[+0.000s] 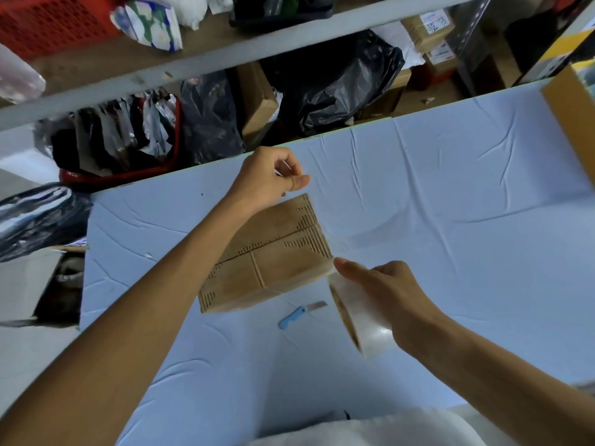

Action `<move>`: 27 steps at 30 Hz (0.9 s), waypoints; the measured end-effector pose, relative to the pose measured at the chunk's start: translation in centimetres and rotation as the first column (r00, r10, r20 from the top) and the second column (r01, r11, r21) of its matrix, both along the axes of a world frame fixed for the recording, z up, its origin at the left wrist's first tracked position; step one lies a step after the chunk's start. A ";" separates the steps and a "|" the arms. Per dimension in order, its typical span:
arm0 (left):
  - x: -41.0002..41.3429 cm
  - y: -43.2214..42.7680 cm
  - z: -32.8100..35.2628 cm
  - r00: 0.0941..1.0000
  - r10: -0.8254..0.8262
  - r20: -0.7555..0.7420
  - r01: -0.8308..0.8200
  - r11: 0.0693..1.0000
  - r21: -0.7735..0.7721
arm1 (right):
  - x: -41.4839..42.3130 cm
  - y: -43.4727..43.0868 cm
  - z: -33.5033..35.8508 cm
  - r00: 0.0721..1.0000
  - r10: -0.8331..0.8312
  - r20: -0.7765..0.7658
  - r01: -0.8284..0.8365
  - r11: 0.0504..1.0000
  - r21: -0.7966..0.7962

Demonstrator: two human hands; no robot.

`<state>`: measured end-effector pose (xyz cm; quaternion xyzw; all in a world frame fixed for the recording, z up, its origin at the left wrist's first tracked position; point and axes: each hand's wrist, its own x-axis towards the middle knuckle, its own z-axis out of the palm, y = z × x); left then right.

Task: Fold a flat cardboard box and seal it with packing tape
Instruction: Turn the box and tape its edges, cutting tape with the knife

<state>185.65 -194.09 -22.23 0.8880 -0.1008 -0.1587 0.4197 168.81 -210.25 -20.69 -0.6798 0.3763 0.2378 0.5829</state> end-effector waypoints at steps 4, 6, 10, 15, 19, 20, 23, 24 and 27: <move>0.2 0.1 -0.9 1.000 0.024 -0.004 -0.024 1.000 0.009 | 0.4 0.0 -0.6 1.000 0.010 -0.008 -0.011 1.000 -0.017; 0.3 0.1 -1.1 0.999 0.033 -0.004 -0.033 0.999 0.019 | 0.5 0.0 -0.9 1.000 0.020 -0.015 -0.021 1.000 -0.016; 0.4 0.2 -1.4 0.999 0.042 -0.011 -0.042 0.999 0.022 | 0.7 0.2 -1.4 0.999 0.030 -0.025 -0.031 0.999 -0.019; 0.4 0.5 -1.6 0.999 0.048 -0.012 -0.047 0.998 0.033 | 0.8 0.2 -2.0 0.999 0.032 0.007 -0.032 0.999 -0.015; 0.5 0.5 -1.8 0.998 0.061 -0.020 -0.060 0.998 0.037 | 0.7 0.2 -2.4 0.999 0.035 0.018 -0.035 0.999 -0.010; 0.5 0.5 -1.8 0.998 0.064 -0.021 -0.063 0.997 0.038 | 0.7 0.3 -2.4 0.999 0.036 0.019 -0.036 0.999 -0.010; 0.4 0.4 -2.0 0.998 0.067 -0.019 -0.066 0.997 0.045 | 0.8 0.5 -2.2 0.999 0.042 0.016 -0.042 0.999 -0.034; 0.4 0.4 -2.1 0.997 0.069 -0.018 -0.068 0.997 0.045 | 0.9 0.5 -2.1 0.999 0.046 0.019 -0.045 0.998 -0.038; 0.1 0.4 -2.3 0.996 0.087 -0.013 -0.087 0.996 0.037 | 1.0 0.6 -2.1 0.998 0.053 0.020 -0.053 0.998 -0.036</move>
